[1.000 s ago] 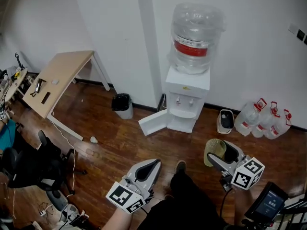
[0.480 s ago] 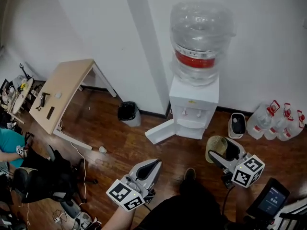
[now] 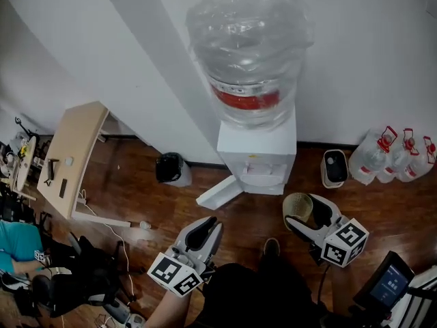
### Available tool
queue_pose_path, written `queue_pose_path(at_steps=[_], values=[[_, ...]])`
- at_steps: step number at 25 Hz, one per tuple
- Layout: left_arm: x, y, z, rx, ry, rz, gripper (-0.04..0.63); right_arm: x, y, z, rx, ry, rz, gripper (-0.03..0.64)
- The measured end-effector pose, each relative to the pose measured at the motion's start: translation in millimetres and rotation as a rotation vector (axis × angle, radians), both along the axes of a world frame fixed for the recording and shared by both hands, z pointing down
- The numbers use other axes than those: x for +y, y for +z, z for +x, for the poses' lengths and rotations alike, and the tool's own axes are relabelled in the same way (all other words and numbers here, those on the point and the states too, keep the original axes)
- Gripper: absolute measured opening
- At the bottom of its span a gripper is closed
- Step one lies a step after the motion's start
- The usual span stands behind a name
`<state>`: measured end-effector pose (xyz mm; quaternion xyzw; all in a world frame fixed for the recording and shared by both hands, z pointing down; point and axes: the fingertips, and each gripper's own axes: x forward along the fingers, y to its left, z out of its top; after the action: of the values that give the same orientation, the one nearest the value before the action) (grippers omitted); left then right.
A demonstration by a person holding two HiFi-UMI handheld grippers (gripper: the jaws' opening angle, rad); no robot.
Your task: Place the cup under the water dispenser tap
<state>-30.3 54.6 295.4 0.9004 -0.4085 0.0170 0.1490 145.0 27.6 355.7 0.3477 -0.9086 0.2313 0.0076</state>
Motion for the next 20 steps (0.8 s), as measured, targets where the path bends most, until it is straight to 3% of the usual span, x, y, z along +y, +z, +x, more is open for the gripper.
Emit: queue_pose_path(at_steps=[4, 10, 20], values=[[-12, 7, 9, -0.032, 0.047, -0.013, 0.029, -13, 6, 0, 0.008, 0.019, -0.005, 0.357], [-33, 11, 5, -0.024, 0.103, -0.024, 0.028, -23, 21, -23, 0.030, 0.028, -0.026, 0.357], [-72, 28, -46, -0.034, 0.236, -0.061, 0.028, -48, 57, -64, 0.077, 0.175, -0.067, 0.357]])
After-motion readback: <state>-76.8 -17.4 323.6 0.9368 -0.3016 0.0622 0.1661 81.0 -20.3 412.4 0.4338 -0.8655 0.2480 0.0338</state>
